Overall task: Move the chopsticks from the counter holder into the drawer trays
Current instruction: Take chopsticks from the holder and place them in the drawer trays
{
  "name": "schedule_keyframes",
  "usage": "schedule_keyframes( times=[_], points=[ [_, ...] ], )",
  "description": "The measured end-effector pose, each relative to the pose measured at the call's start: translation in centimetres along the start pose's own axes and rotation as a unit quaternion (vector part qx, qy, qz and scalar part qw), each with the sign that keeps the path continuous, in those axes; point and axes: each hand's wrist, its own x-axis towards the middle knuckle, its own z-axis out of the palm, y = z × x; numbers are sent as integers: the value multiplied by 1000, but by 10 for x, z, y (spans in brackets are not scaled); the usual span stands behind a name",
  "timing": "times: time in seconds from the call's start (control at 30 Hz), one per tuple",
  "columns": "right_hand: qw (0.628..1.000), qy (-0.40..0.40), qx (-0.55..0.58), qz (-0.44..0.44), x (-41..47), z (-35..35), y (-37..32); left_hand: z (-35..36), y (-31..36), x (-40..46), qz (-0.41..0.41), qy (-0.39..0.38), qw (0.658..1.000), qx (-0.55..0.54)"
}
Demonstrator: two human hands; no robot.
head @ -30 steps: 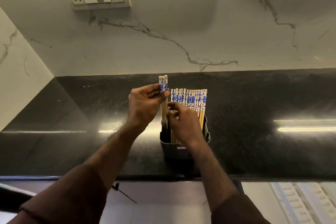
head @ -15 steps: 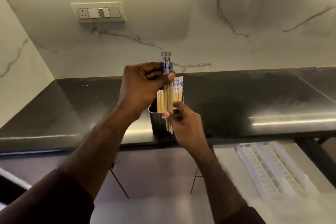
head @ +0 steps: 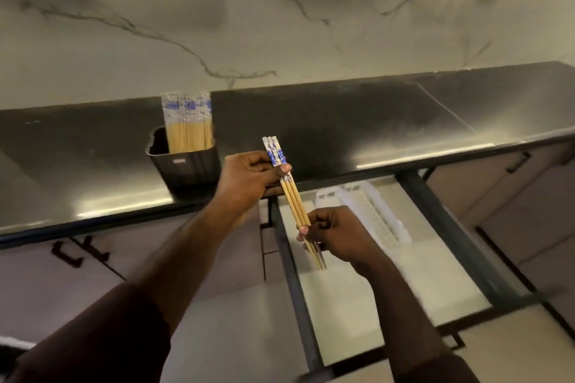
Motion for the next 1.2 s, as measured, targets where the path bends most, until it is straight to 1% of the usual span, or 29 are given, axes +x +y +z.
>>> schedule_keyframes(
  times=[0.1,0.2,0.33,0.4,0.6,0.7,0.9,1.03,1.2],
  points=[
    [999,8,-13,52,10,-42,48,58,-29,25,-40,-4,999,1],
    [996,15,-25,88,28,-75,95,111,-67,55,-75,6,997,31],
    [990,25,-88,104,61,-98,146,163,-118,88,-99,10,991,85],
    [990,35,-91,106,79,-102,167,177,-140,100,-108,18,989,97],
    [990,39,-107,89,116,-94,212,191,-180,121,-110,49,983,140],
    [987,16,-126,103,123,-84,232,195,-196,126,-118,52,977,170],
    [985,-25,-114,127,134,-68,255,197,-231,136,-152,71,954,248],
    [983,-35,-103,147,140,-62,266,198,-249,142,-170,54,934,308],
    [973,-56,-112,192,151,-55,273,199,-262,149,-182,25,912,367]
  ],
)
